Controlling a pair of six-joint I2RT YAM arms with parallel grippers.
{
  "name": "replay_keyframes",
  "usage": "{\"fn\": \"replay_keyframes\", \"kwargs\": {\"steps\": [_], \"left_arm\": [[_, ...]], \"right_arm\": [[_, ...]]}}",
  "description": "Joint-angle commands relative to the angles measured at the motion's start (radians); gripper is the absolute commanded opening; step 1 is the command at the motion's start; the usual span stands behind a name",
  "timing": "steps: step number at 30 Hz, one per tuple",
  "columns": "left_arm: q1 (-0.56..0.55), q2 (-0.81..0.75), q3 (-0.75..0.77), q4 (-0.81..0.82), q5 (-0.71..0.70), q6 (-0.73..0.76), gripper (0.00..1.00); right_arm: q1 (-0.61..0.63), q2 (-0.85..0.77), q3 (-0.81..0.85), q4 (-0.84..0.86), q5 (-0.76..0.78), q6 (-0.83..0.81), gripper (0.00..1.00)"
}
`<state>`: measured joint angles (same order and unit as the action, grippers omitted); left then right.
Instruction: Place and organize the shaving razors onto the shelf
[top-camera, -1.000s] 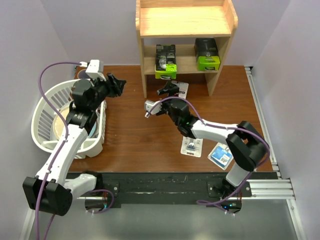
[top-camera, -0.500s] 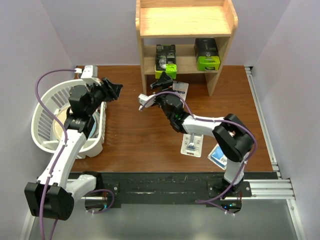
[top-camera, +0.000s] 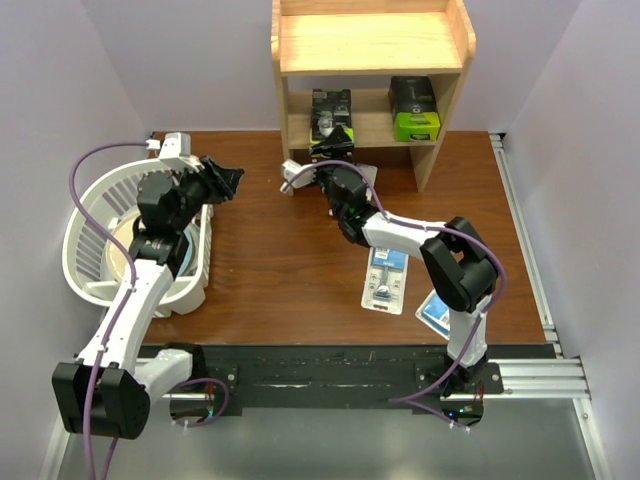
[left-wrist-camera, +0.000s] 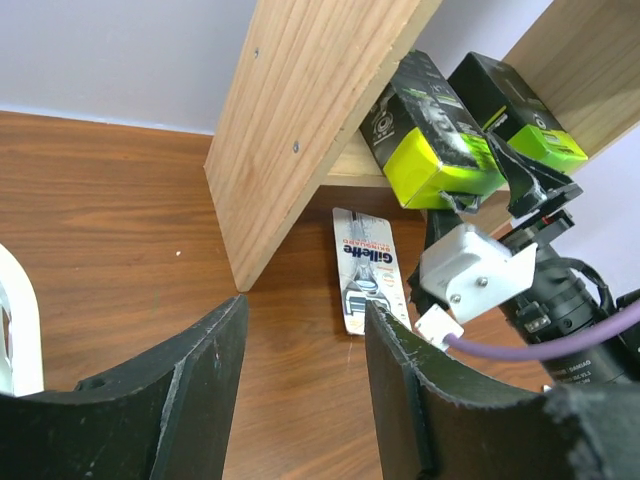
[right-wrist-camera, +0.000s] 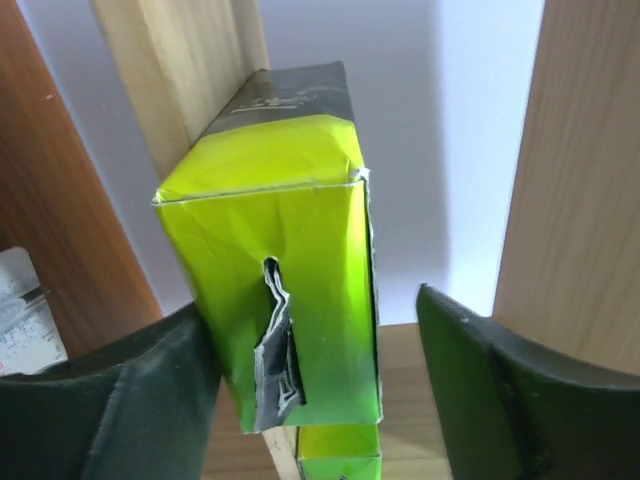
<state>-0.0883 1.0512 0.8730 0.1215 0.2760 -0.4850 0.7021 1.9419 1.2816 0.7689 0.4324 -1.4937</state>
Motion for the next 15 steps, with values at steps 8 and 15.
{"fn": "replay_keyframes", "kwargs": {"steps": [8,15], "left_arm": [[0.013,0.029,0.004,0.083,0.029,-0.043,0.54],[0.015,0.047,0.023,0.064,0.032,-0.032,0.53]], "right_arm": [[-0.006,-0.034,0.096,-0.158,0.054,0.208,0.47],[-0.074,-0.101,0.322,-0.579,0.131,0.784,0.41]]}}
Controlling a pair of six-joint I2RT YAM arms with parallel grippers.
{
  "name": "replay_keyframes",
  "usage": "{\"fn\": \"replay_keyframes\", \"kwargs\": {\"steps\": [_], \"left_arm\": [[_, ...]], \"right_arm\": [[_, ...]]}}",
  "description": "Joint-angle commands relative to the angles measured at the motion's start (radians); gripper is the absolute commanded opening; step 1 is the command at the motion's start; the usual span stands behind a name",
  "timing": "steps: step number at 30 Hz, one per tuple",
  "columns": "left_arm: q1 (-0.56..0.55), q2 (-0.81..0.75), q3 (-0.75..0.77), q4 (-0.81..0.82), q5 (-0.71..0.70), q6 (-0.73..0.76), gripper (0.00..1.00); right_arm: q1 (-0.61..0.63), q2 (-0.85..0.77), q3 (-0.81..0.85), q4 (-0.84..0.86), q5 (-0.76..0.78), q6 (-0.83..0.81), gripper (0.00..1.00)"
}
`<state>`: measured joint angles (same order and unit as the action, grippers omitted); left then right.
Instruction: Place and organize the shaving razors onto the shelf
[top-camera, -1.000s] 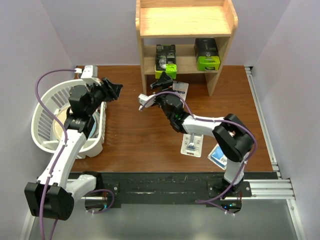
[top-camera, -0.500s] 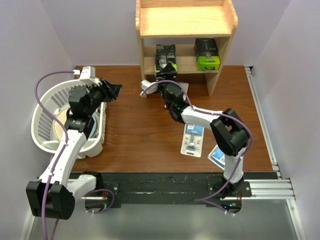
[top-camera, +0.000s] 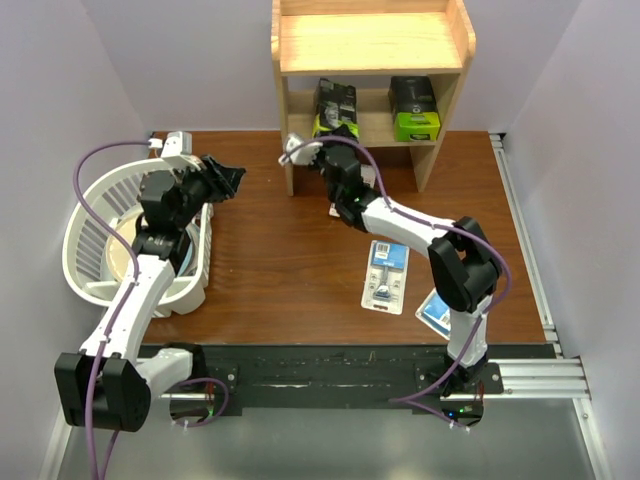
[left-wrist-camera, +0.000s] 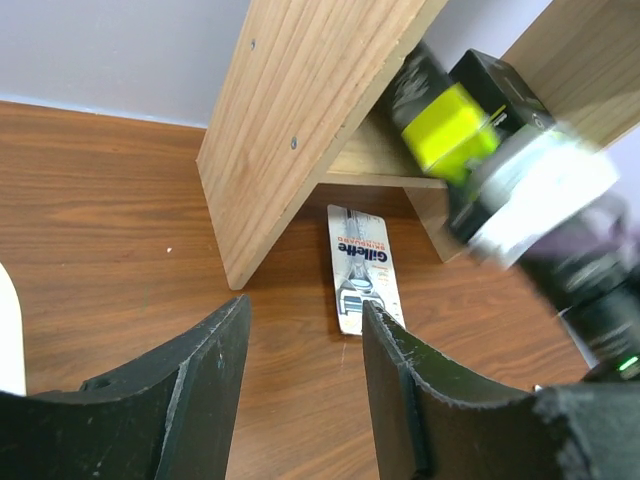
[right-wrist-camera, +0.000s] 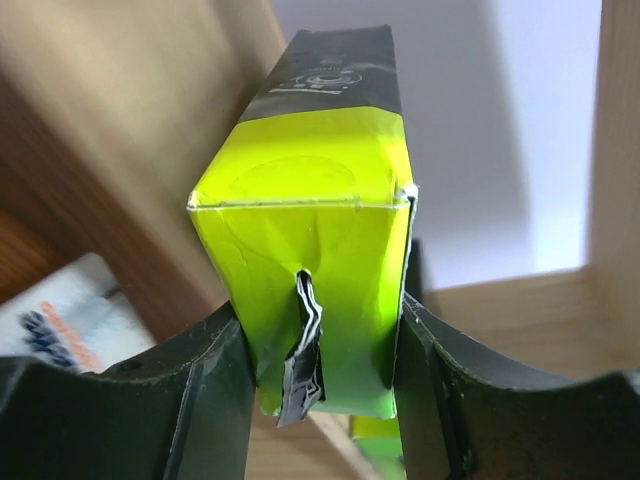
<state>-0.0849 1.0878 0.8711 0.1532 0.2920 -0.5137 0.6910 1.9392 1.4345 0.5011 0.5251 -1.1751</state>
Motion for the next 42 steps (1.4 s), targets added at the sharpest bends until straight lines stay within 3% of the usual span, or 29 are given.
{"fn": "replay_keyframes", "kwargs": {"steps": [1,11,16,24,31,34,42], "left_arm": [[0.011,0.018,0.028,0.031,0.016,0.001,0.53],[0.011,0.11,0.131,-0.066,0.041,0.084,0.52],[0.01,0.188,0.18,-0.061,0.064,0.127,0.52],[0.008,0.259,0.279,-0.092,0.098,0.257,0.52],[0.005,0.258,0.283,-0.11,0.17,0.299,0.53],[0.004,0.267,0.273,-0.107,0.197,0.29,0.54],[-0.044,0.276,0.273,-0.064,0.234,0.28,0.55]], "right_arm": [[-0.076,-0.118,0.193,-0.458,0.02,0.646,0.38],[-0.123,-0.281,0.101,-0.729,-0.175,1.256,0.39],[-0.237,-0.296,0.083,-0.818,-0.336,1.578,0.39],[-0.387,-0.246,0.009,-0.724,-0.707,2.006,0.37],[-0.372,-0.204,0.043,-0.674,-0.798,2.164,0.41],[-0.354,-0.195,0.063,-0.676,-0.792,2.198,0.46],[-0.314,-0.16,0.113,-0.702,-0.769,2.243,0.88]]}}
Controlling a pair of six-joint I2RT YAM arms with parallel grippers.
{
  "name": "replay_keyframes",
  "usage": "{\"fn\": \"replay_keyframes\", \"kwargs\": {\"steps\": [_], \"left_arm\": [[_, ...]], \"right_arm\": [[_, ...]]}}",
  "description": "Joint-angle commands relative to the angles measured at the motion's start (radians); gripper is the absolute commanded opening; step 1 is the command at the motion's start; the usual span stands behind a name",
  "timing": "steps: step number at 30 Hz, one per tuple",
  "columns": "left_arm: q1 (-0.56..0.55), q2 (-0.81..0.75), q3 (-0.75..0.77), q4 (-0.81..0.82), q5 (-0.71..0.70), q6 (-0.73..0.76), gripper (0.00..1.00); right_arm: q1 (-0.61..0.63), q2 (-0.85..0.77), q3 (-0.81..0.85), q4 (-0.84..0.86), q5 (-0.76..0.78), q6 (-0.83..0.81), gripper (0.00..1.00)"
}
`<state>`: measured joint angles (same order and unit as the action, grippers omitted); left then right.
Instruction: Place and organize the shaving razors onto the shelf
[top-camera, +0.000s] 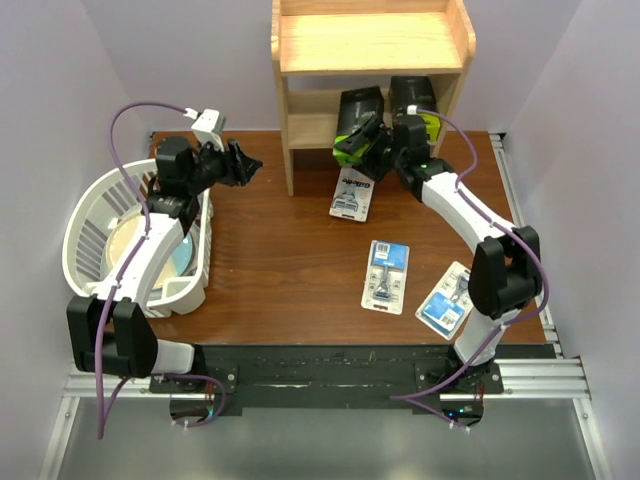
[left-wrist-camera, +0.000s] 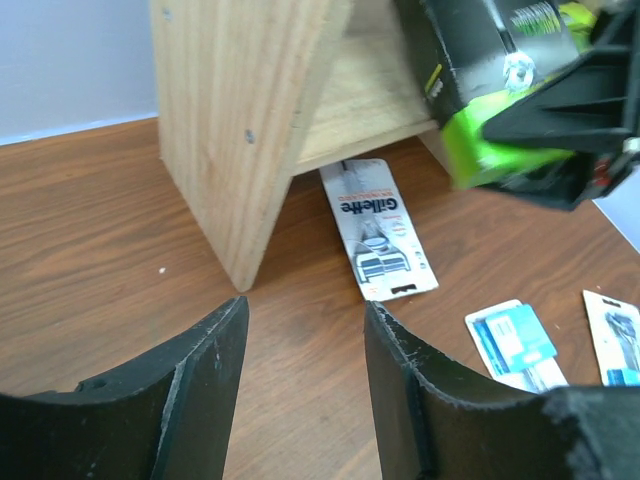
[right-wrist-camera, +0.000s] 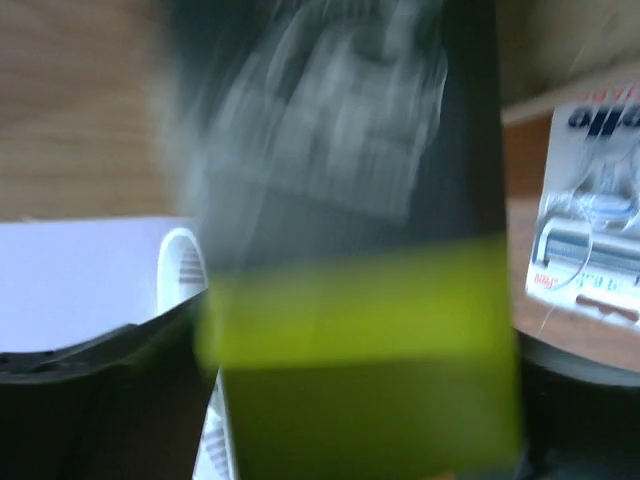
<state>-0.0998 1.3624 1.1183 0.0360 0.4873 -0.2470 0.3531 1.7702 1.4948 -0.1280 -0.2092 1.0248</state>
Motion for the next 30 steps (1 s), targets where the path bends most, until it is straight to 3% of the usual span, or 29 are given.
{"fn": "replay_keyframes", "kwargs": {"steps": [1,6,8,11,18,26,30], "left_arm": [[-0.035,0.003,0.026,0.056,0.037,0.014,0.55],[-0.051,-0.002,0.015,0.084,0.03,-0.008,0.56],[-0.055,-0.003,0.008,0.099,0.034,-0.015,0.56],[-0.055,-0.003,0.003,0.108,0.039,-0.026,0.56],[-0.057,-0.016,-0.017,0.123,0.051,-0.038,0.56],[-0.055,-0.029,-0.003,0.088,0.056,-0.005,0.56],[-0.055,-0.032,-0.005,0.082,0.053,0.008,0.56]], "right_arm": [[0.029,0.009,0.054,-0.073,-0.033,0.037,0.89],[0.037,-0.011,0.047,-0.099,-0.004,-0.008,0.93],[0.027,-0.031,0.035,-0.091,-0.007,-0.023,0.86],[0.018,-0.055,0.018,-0.073,-0.024,-0.064,0.65],[0.007,-0.011,0.091,0.017,-0.182,-0.131,0.52],[0.01,0.112,0.254,0.091,-0.278,-0.123,0.52],[0.009,0.155,0.292,0.074,-0.263,-0.103,0.72]]}}
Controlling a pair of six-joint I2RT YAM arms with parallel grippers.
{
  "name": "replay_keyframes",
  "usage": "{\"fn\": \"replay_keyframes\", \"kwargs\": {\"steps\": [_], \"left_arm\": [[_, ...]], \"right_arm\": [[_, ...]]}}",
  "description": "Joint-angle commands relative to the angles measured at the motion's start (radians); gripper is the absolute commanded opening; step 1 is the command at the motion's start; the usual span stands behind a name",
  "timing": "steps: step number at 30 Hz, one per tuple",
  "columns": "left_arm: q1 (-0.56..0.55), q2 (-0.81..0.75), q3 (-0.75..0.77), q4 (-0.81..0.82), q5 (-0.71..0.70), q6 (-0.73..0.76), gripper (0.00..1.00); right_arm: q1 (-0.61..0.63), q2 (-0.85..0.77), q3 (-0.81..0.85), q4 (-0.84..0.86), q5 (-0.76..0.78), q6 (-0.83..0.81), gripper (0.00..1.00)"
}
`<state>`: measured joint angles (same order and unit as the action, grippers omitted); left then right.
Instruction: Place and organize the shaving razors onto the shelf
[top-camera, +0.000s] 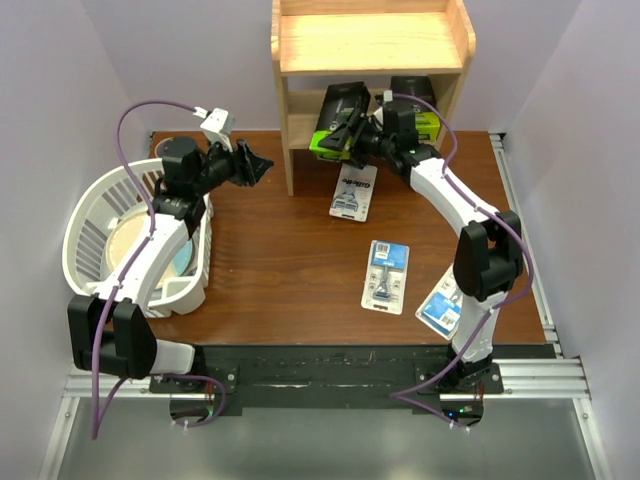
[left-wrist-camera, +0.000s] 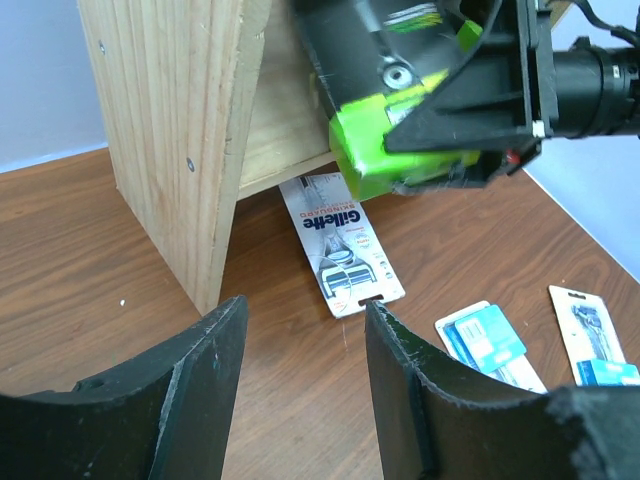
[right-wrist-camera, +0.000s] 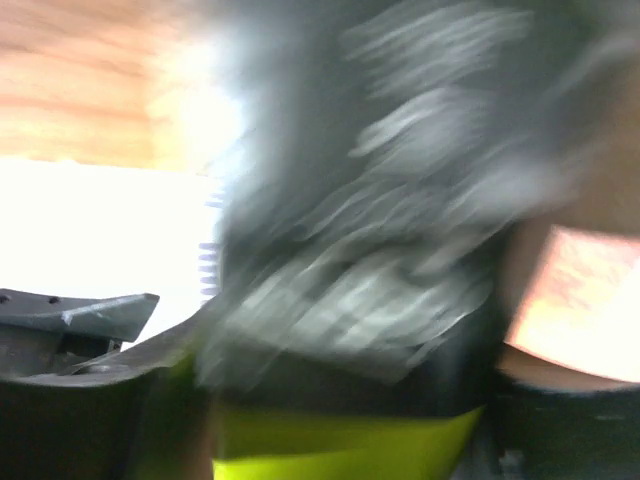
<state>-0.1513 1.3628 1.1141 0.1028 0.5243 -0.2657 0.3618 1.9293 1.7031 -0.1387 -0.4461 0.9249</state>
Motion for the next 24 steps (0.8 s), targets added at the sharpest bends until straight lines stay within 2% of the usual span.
{"fn": "replay_keyframes", "kwargs": {"steps": [1,2,4,10,12,17,24], "left_arm": [[-0.004,-0.033,-0.002,0.023,0.014,0.022,0.56],[-0.004,-0.033,-0.002,0.026,0.017,0.016,0.56],[-0.004,-0.031,-0.002,0.032,0.023,0.011,0.56],[-0.01,-0.037,-0.031,0.08,0.028,0.008,0.56],[-0.019,-0.037,-0.045,0.101,0.022,0.013,0.56],[-0.148,-0.001,-0.031,0.144,-0.066,0.12,0.57],[-0.255,0.079,0.009,0.207,-0.216,0.132,0.57]], "right_arm": [[0.0,0.003,0.09,0.073,-0.016,0.005,0.85],[-0.004,0.007,0.098,0.059,-0.008,0.02,0.91],[-0.007,-0.001,0.095,0.05,0.009,0.022,0.95],[-0.012,-0.042,0.076,0.019,0.03,-0.033,0.99],[-0.014,-0.065,0.063,-0.007,0.058,-0.102,0.99],[-0.02,-0.064,0.075,-0.062,0.133,-0.152,0.99],[-0.029,-0.098,0.055,-0.104,0.156,-0.198,0.99]]}}
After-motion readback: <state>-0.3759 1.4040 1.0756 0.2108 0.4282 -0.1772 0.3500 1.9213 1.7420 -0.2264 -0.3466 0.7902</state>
